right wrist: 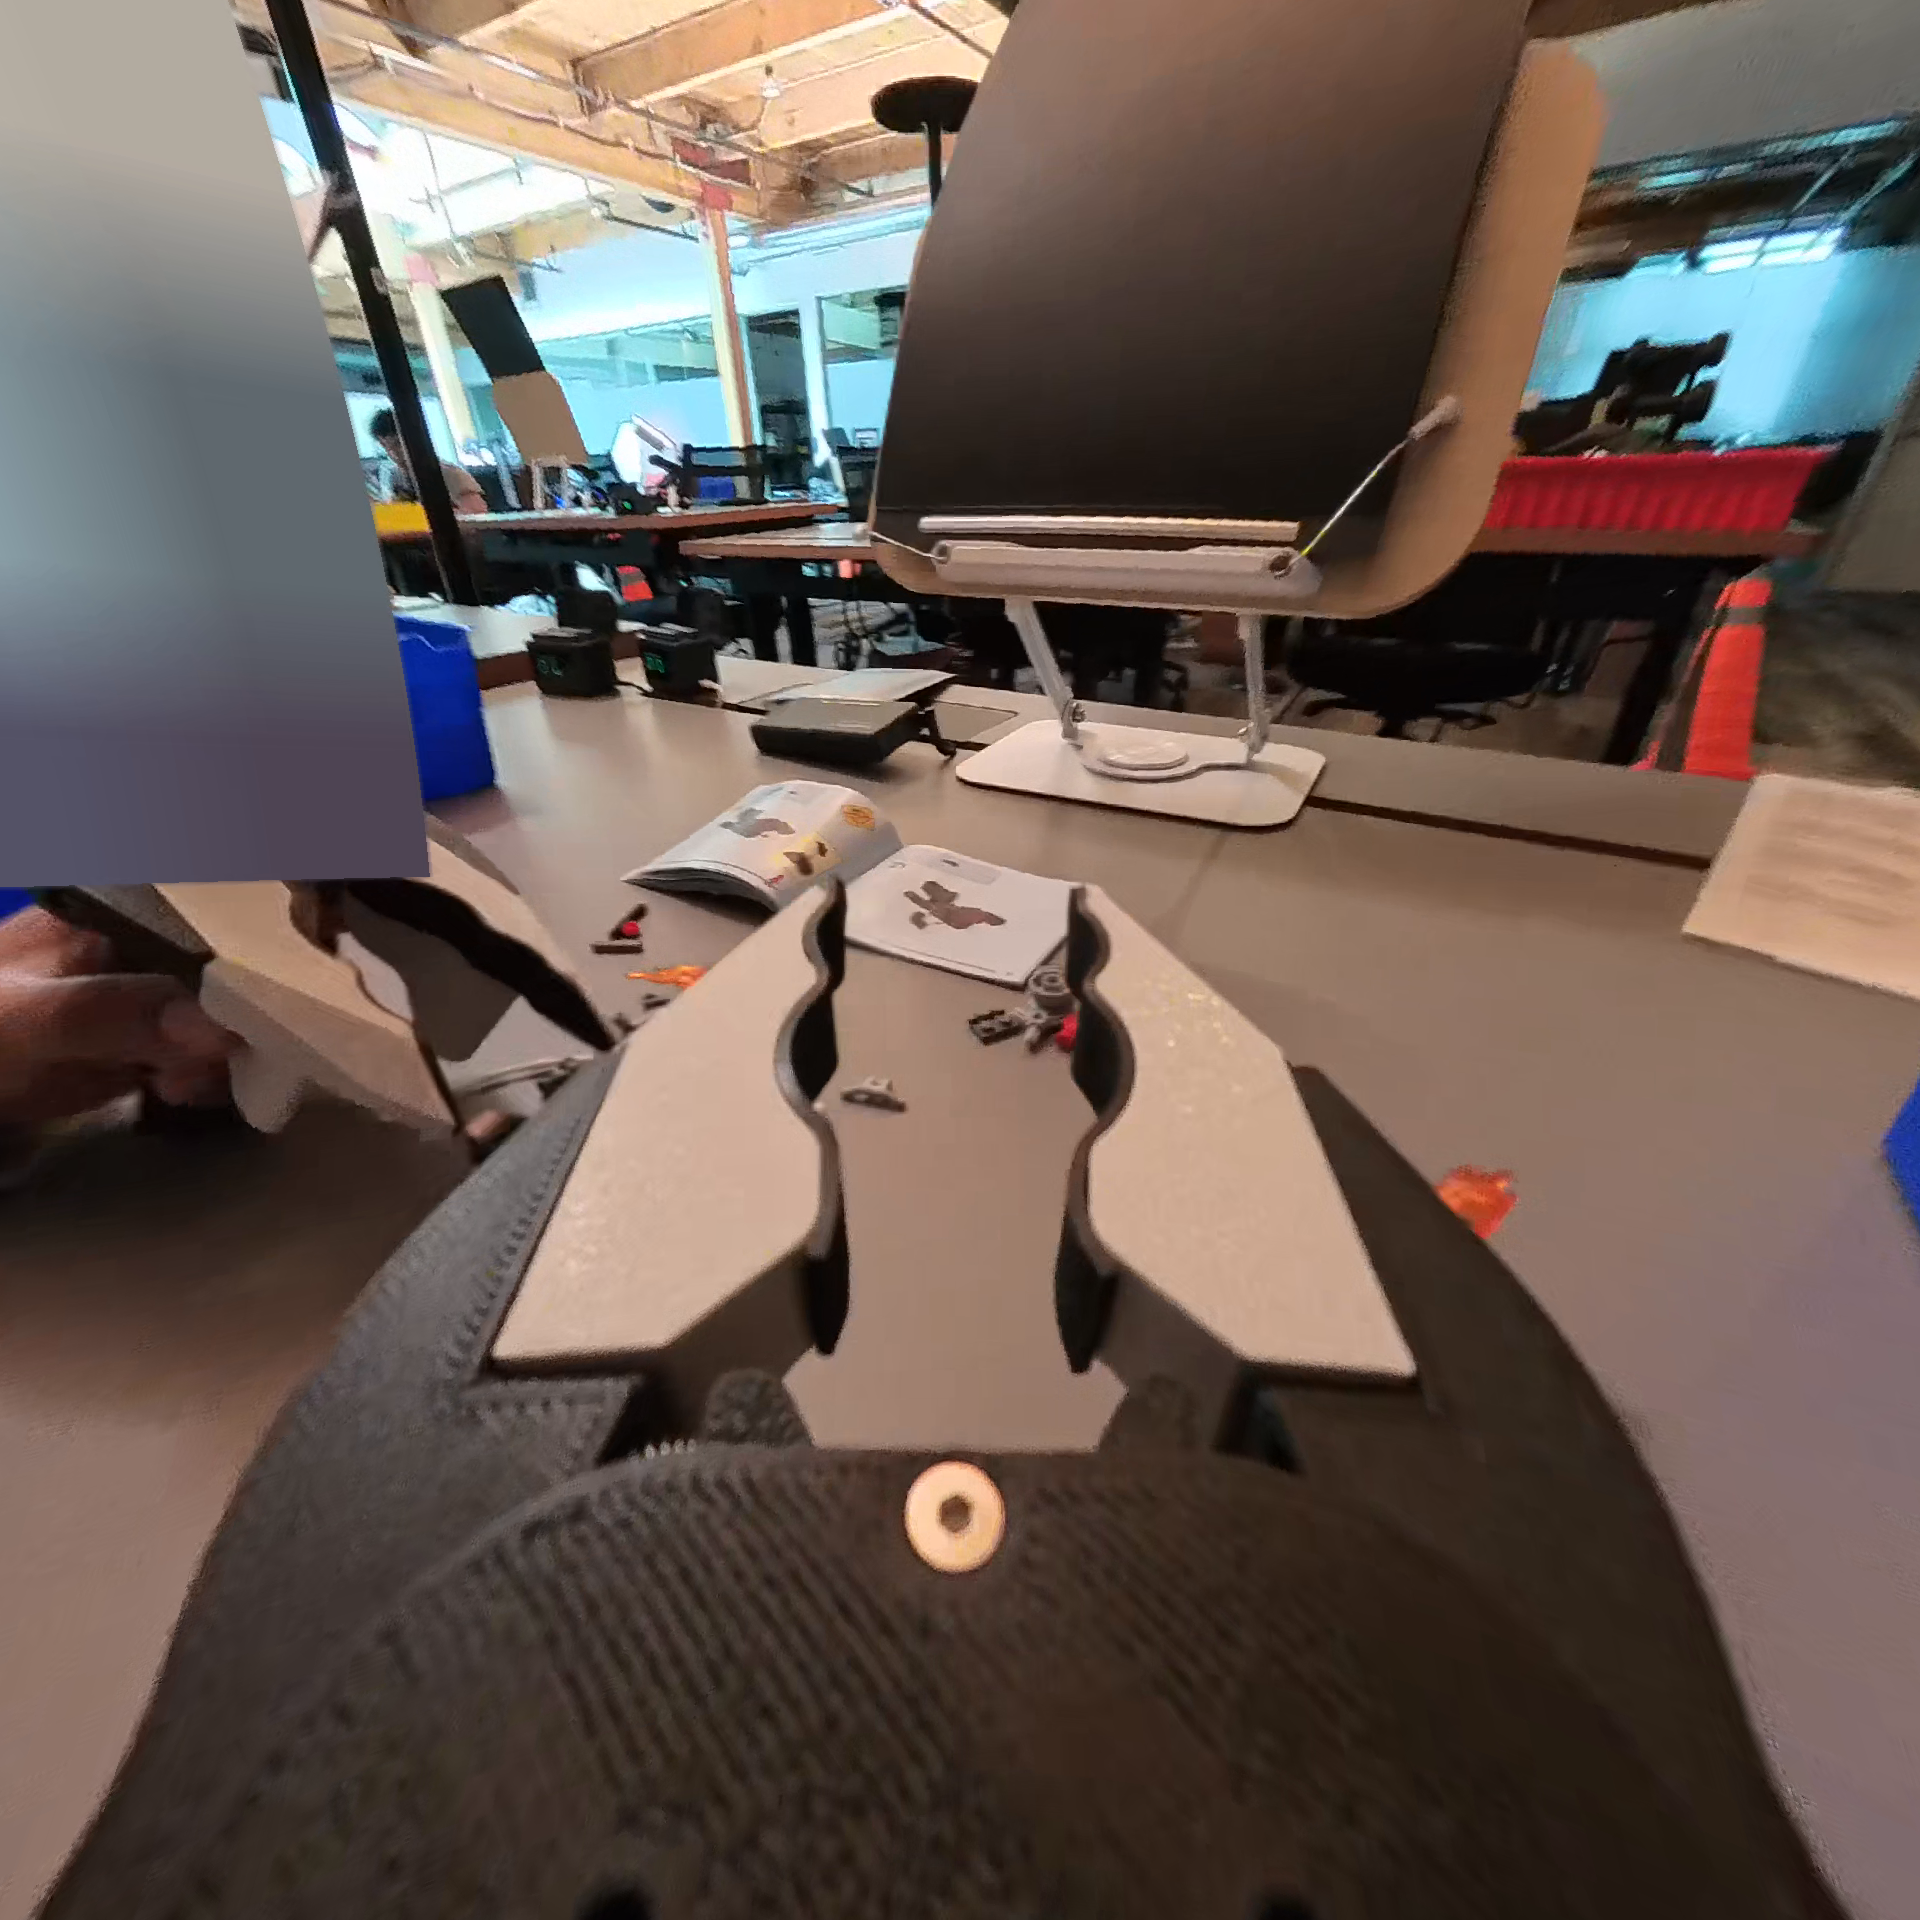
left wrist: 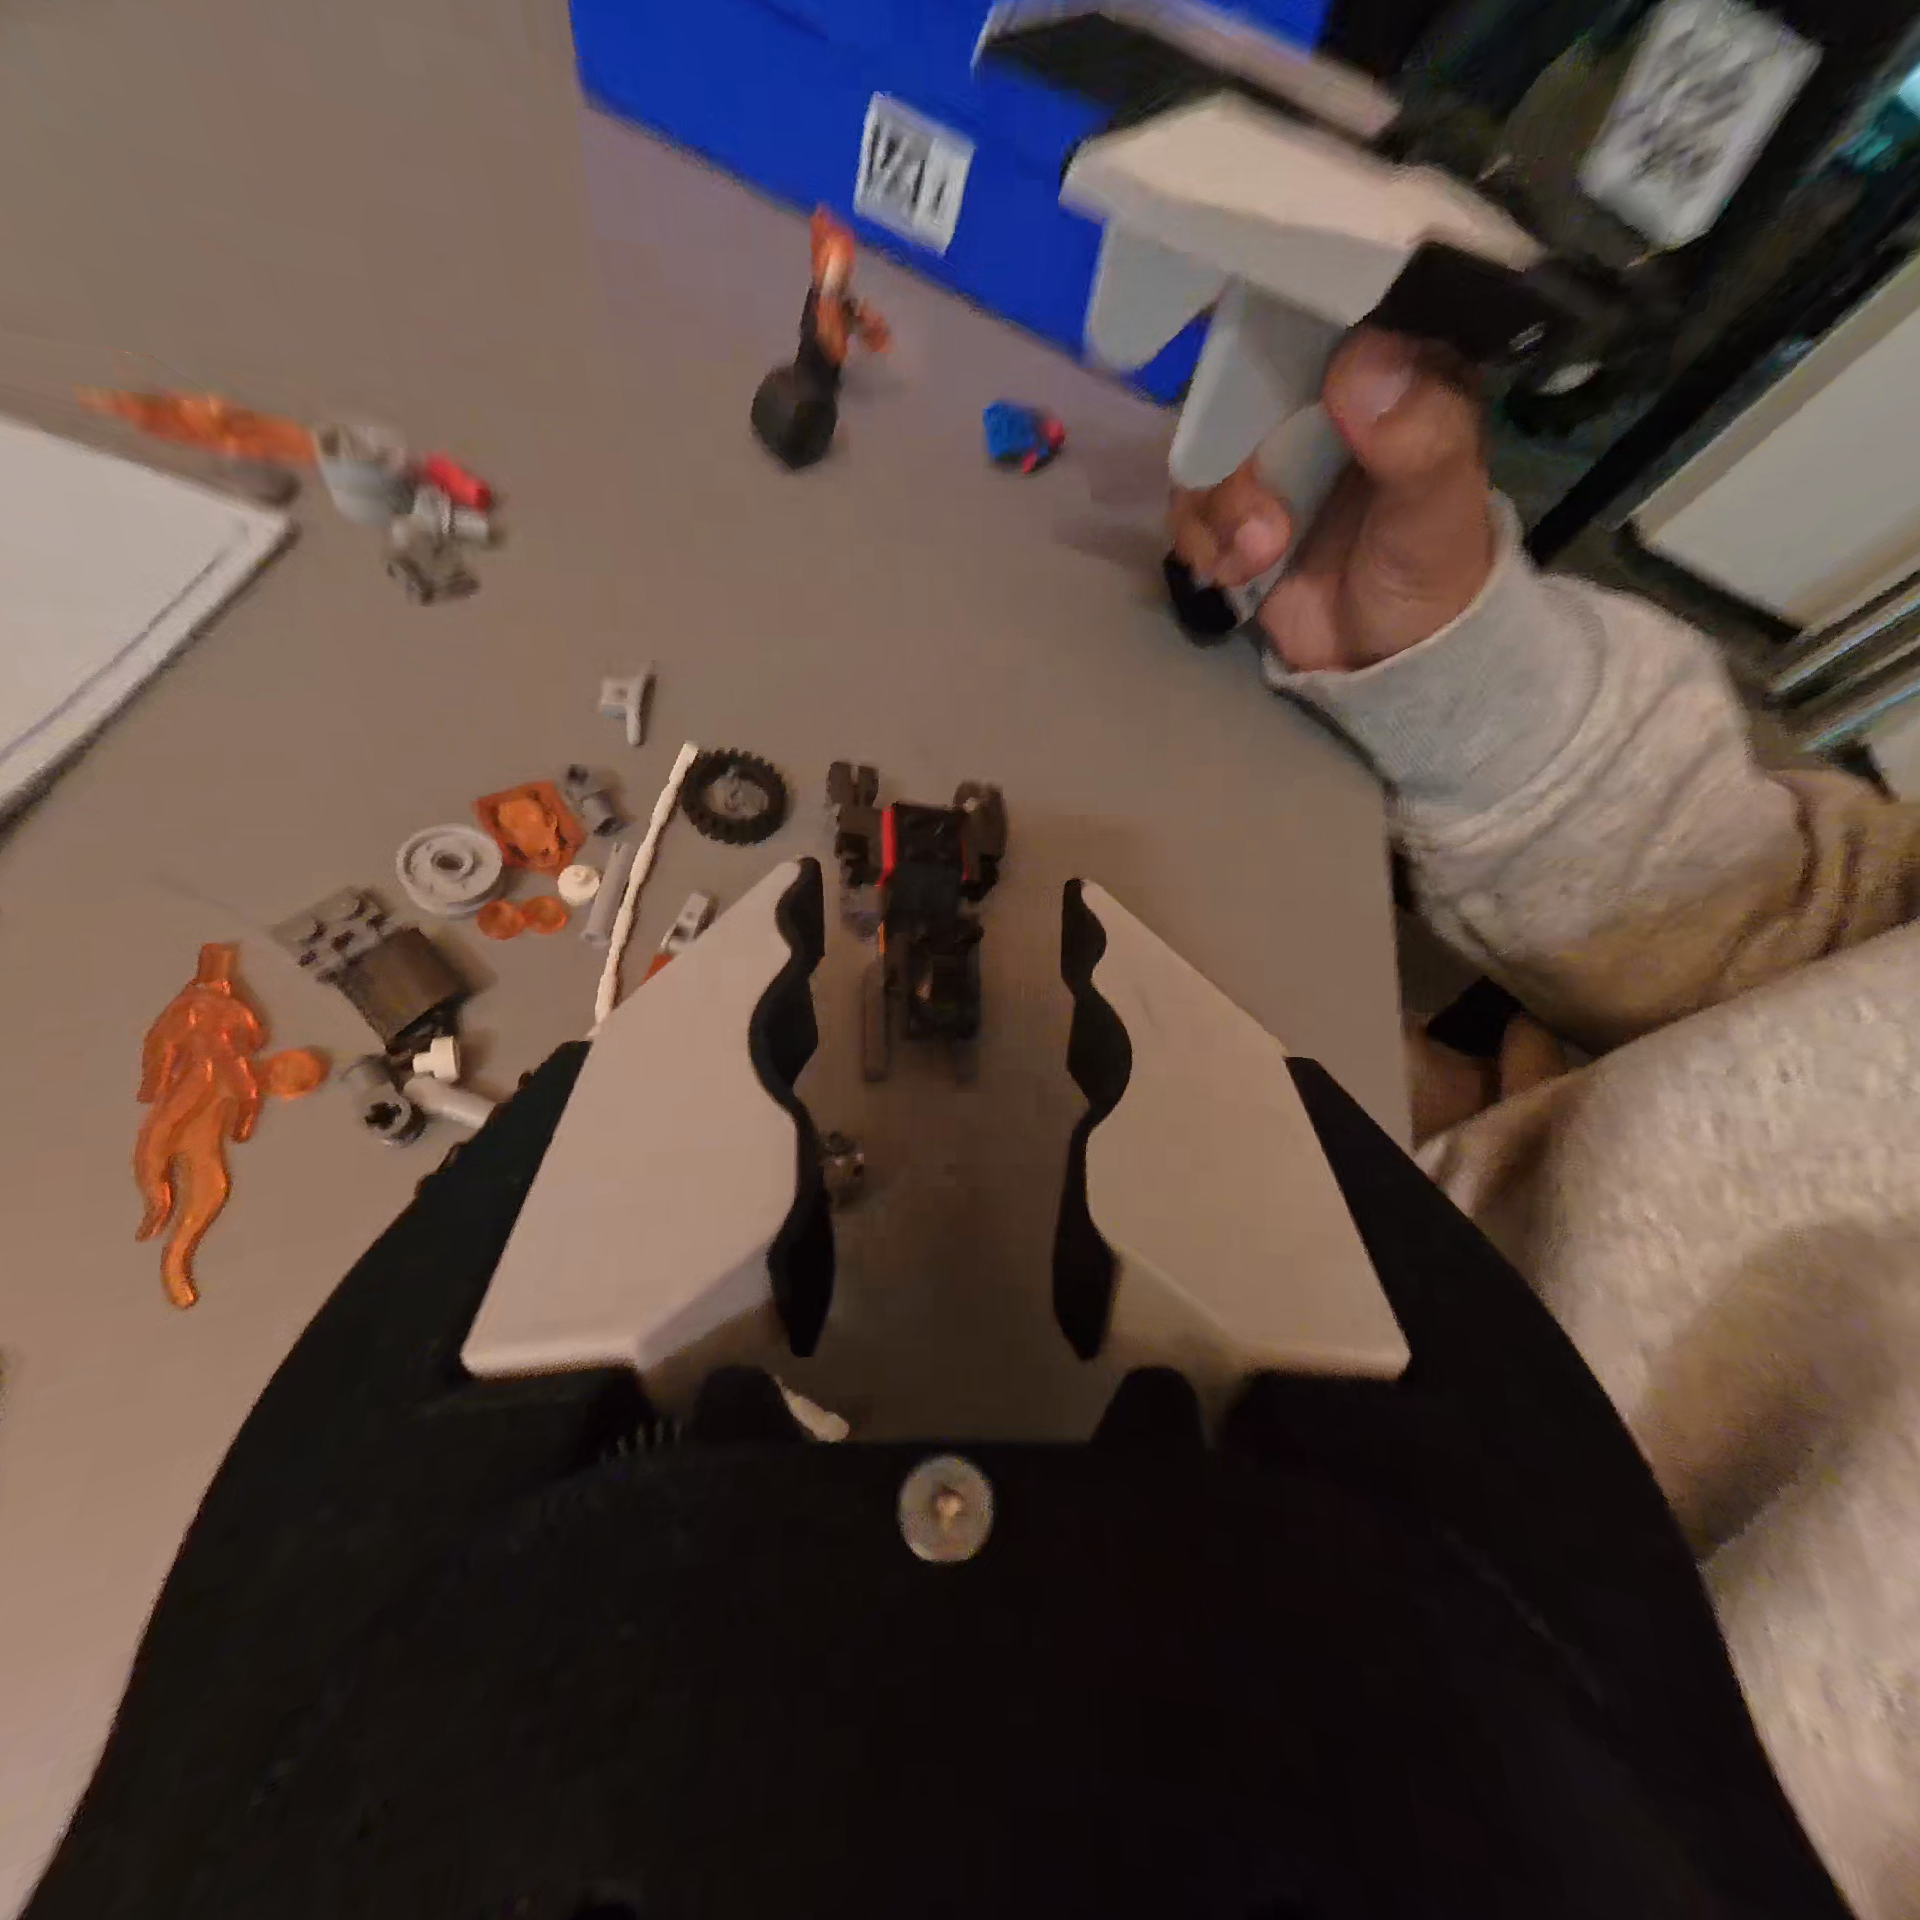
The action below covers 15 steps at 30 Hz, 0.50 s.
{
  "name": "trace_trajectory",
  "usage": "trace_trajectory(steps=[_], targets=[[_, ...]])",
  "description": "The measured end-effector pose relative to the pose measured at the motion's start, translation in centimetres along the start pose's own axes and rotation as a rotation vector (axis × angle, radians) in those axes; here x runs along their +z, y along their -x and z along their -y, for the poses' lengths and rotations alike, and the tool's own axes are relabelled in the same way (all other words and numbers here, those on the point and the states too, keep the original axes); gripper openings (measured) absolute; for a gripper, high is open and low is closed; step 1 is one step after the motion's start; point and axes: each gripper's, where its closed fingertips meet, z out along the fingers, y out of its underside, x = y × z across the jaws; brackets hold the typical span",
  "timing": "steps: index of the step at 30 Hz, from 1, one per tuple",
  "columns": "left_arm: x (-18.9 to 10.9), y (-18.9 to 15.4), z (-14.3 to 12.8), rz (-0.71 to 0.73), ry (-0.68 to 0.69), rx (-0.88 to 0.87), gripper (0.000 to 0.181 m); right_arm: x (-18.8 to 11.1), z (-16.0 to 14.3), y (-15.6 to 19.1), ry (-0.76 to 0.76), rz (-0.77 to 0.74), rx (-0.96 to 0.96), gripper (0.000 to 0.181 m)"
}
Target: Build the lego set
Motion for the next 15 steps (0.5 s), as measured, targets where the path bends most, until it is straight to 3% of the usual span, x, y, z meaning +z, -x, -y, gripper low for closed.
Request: trace_trajectory(steps=[5, 15], targets=[[-2.9, -1.3, 3.1, -0.039, -0.275, 0.043, 0.053, -1.4, 0.7, 0.4, -0.069, 0.060, 0.115, 0.044], [-2.6, -0.7, 2.9, 0.021, -0.247, 0.087, 0.052, -2.0, 1.3, 0.7, -0.111, 0.109, 0.147, 0.044]])
